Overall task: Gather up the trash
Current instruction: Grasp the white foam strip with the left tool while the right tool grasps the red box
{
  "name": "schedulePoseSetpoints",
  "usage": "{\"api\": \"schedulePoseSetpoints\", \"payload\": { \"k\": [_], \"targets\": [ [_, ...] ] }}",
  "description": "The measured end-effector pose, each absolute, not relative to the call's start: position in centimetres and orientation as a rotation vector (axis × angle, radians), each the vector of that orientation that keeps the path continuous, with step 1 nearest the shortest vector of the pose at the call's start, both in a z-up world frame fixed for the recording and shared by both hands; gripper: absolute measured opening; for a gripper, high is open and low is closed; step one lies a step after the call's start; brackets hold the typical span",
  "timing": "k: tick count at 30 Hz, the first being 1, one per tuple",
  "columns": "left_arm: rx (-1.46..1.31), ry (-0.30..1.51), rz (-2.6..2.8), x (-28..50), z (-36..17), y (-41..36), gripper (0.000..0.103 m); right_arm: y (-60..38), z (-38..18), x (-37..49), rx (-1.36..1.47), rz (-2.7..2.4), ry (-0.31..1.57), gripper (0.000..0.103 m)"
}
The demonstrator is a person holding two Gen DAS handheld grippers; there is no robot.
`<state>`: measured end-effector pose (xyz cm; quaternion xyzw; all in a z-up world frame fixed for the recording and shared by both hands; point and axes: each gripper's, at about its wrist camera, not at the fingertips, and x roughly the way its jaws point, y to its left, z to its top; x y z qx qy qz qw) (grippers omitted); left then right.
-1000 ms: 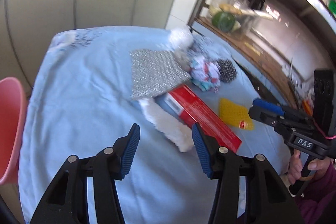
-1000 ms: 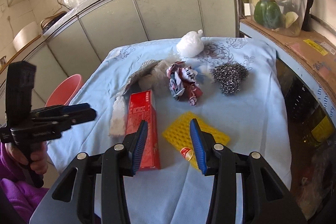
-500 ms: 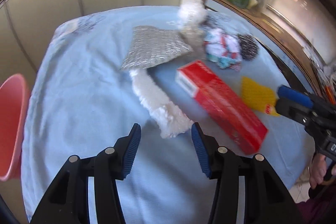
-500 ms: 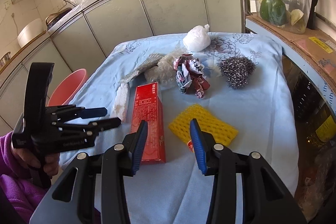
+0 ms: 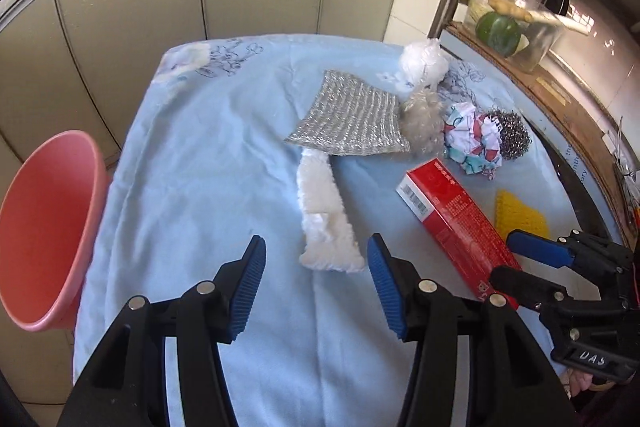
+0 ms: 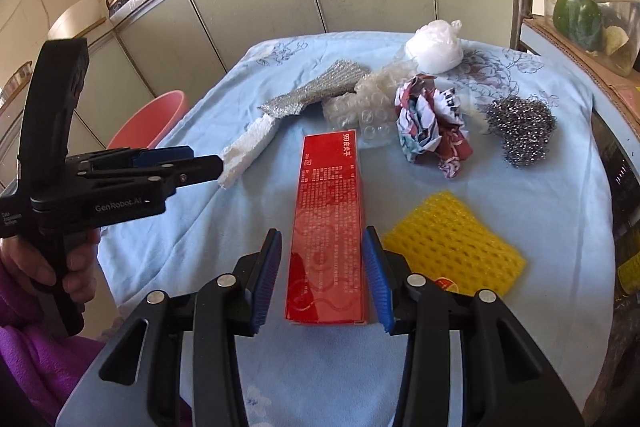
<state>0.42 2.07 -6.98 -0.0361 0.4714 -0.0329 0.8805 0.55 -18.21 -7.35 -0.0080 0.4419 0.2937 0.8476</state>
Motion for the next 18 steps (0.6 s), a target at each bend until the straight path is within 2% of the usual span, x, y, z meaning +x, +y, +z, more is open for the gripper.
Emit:
{"api": "schedulePoseSetpoints", "payload": {
  "k": [7, 10, 14, 18],
  "targets": [
    [-0.013, 1.000, -0.047, 1.3, -8.6, 0.5, 0.051, -16.9, -7.4, 0.8, -0.069, 0.608, 0.917, 0.043],
    [-0.018, 0.999, -0.038, 1.1, -8.9, 1.1, 0.048, -16.8, -7.3, 1.0, -0.067, 0.601, 0.920, 0.043],
    [-0.041, 0.990, -0.046, 0.7, -8.9, 1.8, 0.034, -17.2, -7.4, 1.1, -0.050, 0.589, 0.925, 0.043],
    [-0.051, 0.981, -0.061, 0.4, -8.8, 2.2, 0.033, -17.2, -7.7, 1.5, -0.048, 0.587, 0.942, 0.043]
  ]
}}
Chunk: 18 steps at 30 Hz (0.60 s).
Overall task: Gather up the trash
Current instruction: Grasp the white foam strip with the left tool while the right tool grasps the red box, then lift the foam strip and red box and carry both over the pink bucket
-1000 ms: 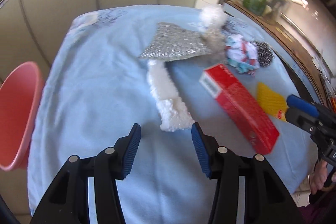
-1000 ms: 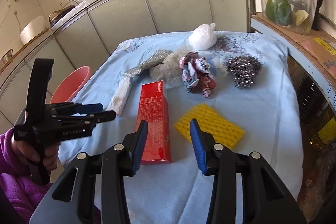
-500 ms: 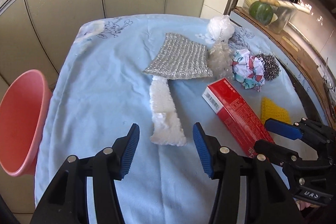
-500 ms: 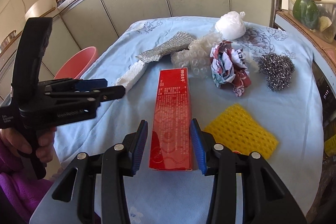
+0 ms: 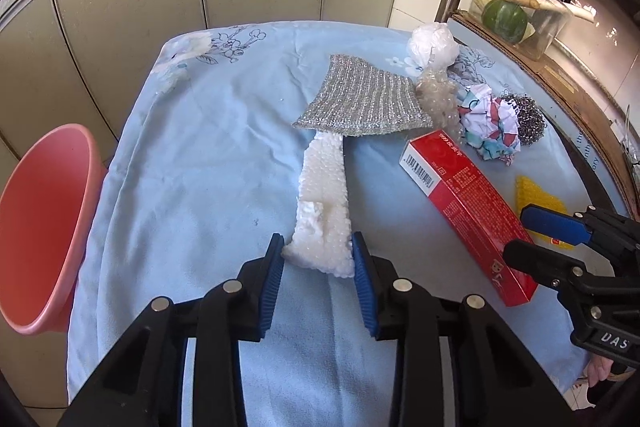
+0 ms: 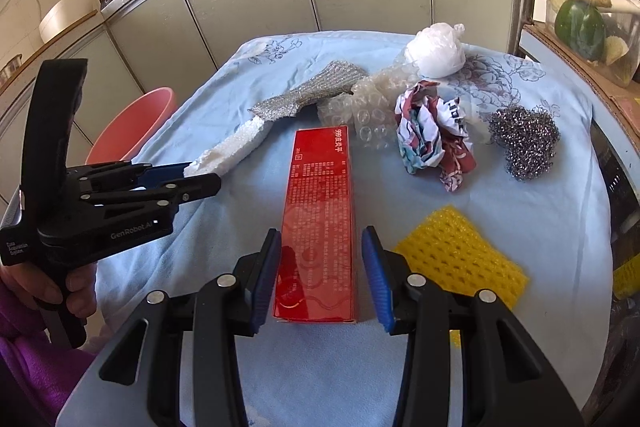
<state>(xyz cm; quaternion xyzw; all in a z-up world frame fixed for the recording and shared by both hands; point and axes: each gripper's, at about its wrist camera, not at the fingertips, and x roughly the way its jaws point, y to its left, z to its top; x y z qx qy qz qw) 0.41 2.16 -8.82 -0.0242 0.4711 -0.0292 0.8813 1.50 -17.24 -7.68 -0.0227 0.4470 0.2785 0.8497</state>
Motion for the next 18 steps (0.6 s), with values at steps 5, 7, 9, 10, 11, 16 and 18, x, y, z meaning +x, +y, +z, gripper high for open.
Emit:
{"api": "schedulePoseSetpoints", "payload": {
  "k": [5, 7, 9, 10, 11, 16, 18],
  "targets": [
    [-0.044, 0.981, -0.091, -0.5, -8.3, 2.7, 0.033, -16.6, -8.0, 1.6, -0.060, 0.596, 0.956, 0.049],
    [-0.046, 0.983, -0.099, -0.9, -8.1, 3.2, 0.033, -16.3, -8.3, 1.5, -0.064, 0.598, 0.968, 0.050],
    [-0.052, 0.979, -0.106, -1.4, -7.8, 3.5, 0.033, -16.1, -8.5, 1.4, -0.066, 0.599, 0.974, 0.050],
    [-0.056, 0.979, -0.111, -1.6, -7.7, 3.8, 0.033, -16.0, -8.5, 1.4, -0.067, 0.599, 0.974, 0.050],
    [-0.059, 0.978, -0.113, -1.9, -7.6, 4.1, 0.033, -16.0, -8.5, 1.3, -0.068, 0.600, 0.973, 0.050],
    [-0.081, 0.968, -0.110, -2.8, -7.1, 5.4, 0.033, -16.1, -8.5, 1.2, -0.080, 0.584, 0.969, 0.050],
    [-0.097, 0.961, -0.109, -3.0, -6.9, 5.9, 0.033, -16.3, -8.6, 1.3, -0.077, 0.578, 0.973, 0.050]
  ]
}}
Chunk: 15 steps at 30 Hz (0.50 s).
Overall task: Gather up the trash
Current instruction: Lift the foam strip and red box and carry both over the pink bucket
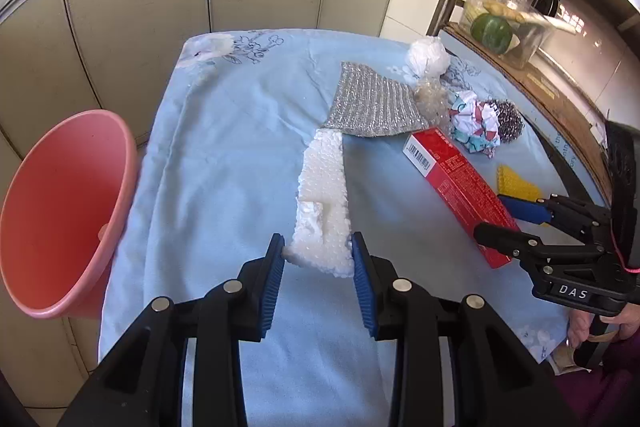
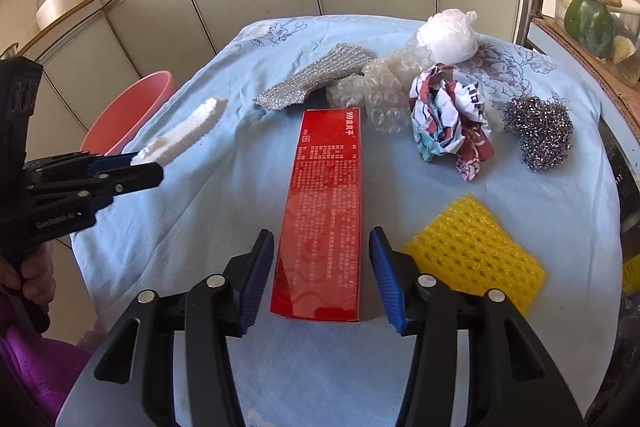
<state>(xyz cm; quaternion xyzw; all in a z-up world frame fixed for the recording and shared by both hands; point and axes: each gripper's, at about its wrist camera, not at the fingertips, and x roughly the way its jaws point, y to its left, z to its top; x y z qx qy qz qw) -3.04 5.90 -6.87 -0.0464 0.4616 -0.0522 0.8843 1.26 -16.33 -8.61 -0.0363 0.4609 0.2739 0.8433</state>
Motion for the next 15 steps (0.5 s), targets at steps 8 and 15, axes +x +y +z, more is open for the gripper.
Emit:
{"api": "schedulePoseSetpoints", "payload": {
  "k": [8, 15],
  "targets": [
    [-0.143, 0.930, -0.099, -3.7, -6.2, 7.2, 0.033, -17.2, -8.5, 0.6, -0.059, 0.597, 0.985, 0.042],
    [-0.170, 0.900, -0.087, -4.4, -5.7, 8.3, 0.033, -16.4, -6.8, -0.8, -0.083, 0.677, 0.956, 0.042]
  ]
}}
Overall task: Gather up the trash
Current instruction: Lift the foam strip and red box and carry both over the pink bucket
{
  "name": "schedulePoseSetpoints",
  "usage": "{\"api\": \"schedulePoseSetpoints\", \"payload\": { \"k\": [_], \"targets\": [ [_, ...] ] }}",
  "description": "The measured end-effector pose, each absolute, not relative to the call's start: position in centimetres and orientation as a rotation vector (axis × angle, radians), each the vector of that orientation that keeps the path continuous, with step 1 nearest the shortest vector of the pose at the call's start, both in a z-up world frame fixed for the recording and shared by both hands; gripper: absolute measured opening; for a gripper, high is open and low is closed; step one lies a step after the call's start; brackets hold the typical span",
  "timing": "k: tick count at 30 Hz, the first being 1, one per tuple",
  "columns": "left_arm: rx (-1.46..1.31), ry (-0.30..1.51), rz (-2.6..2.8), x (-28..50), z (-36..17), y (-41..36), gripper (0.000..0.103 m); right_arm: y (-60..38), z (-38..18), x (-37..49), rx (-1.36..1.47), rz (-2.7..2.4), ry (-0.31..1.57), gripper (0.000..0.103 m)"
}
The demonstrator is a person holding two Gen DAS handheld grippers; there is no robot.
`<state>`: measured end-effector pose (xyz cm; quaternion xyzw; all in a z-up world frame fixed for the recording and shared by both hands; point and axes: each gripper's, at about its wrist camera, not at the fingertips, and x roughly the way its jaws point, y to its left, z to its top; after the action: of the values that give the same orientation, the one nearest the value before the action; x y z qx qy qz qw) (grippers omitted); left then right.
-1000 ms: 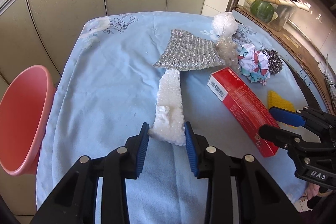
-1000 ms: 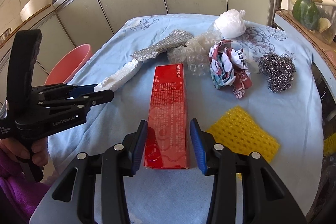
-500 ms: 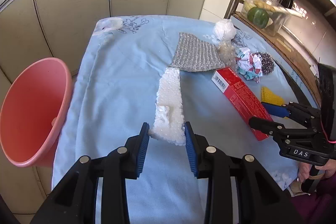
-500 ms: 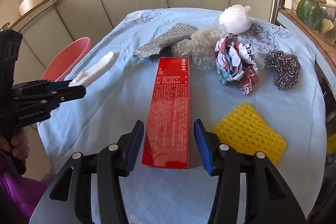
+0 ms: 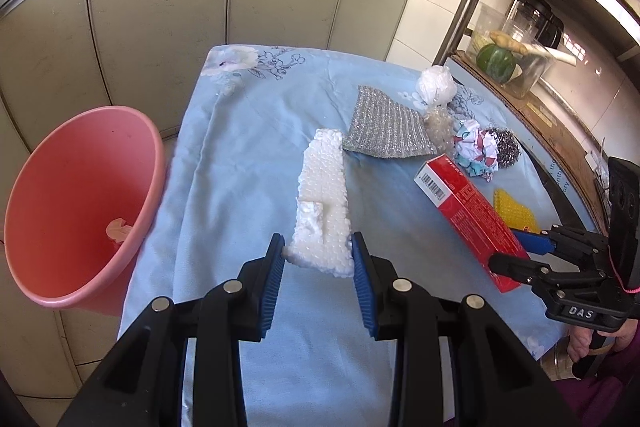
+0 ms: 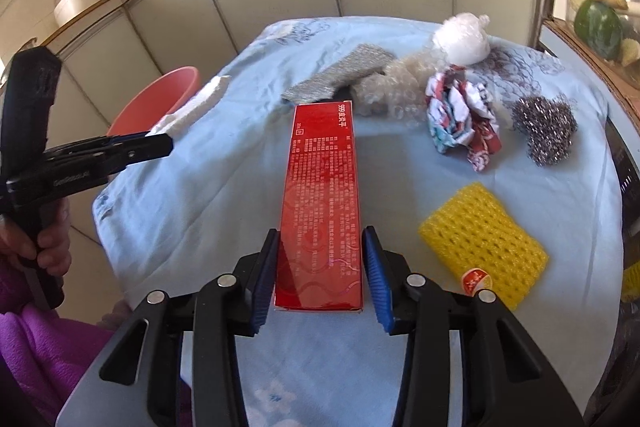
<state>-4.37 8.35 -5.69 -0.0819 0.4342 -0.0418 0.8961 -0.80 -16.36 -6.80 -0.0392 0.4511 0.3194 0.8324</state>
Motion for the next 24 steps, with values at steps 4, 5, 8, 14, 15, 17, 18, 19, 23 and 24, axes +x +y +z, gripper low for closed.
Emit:
{"api": "schedulePoseSetpoints", "payload": {
  "k": [4, 5, 8, 14, 15, 17, 18, 19, 23, 24],
  "targets": [
    [-0.207, 0.872, -0.066, -5.0, -5.3, 9.6, 0.033, -15.2, -5.8, -1.0, -0.098, 0.708, 0.926, 0.042],
    [-0.214, 0.863, -0.060, -5.2, -5.2, 9.9, 0.033, -14.9, -5.6, -1.0, -0.102, 0.714, 0.920, 0.042],
    [-0.224, 0.831, -0.035, -5.8, -4.7, 10.7, 0.033, -13.7, -5.2, -0.8, -0.111, 0.736, 0.903, 0.042],
    [-0.218, 0.744, 0.061, -7.5, -3.4, 13.1, 0.033, -9.7, -4.0, 0.1, -0.123, 0.820, 0.870, 0.042],
    [-0.217, 0.731, 0.080, -7.8, -3.2, 13.6, 0.033, -8.7, -3.7, 0.2, -0.131, 0.843, 0.861, 0.042],
    [-0.220, 0.706, 0.127, -8.4, -2.7, 14.9, 0.033, -6.6, -3.1, 0.4, -0.148, 0.885, 0.844, 0.042],
    [-0.226, 0.697, 0.146, -8.6, -2.6, 15.5, 0.033, -5.5, -2.8, 0.4, -0.157, 0.905, 0.834, 0.042],
    [-0.236, 0.688, 0.168, -8.9, -2.5, 16.3, 0.033, -4.6, -2.5, 0.5, -0.164, 0.922, 0.826, 0.042],
    [-0.264, 0.682, 0.241, -9.8, -2.7, 18.7, 0.033, -0.2, -1.7, 1.2, -0.178, 1.000, 0.816, 0.042],
    [-0.272, 0.684, 0.258, -9.9, -2.8, 19.1, 0.033, 0.5, -1.6, 1.4, -0.177, 1.012, 0.820, 0.042]
  ]
}}
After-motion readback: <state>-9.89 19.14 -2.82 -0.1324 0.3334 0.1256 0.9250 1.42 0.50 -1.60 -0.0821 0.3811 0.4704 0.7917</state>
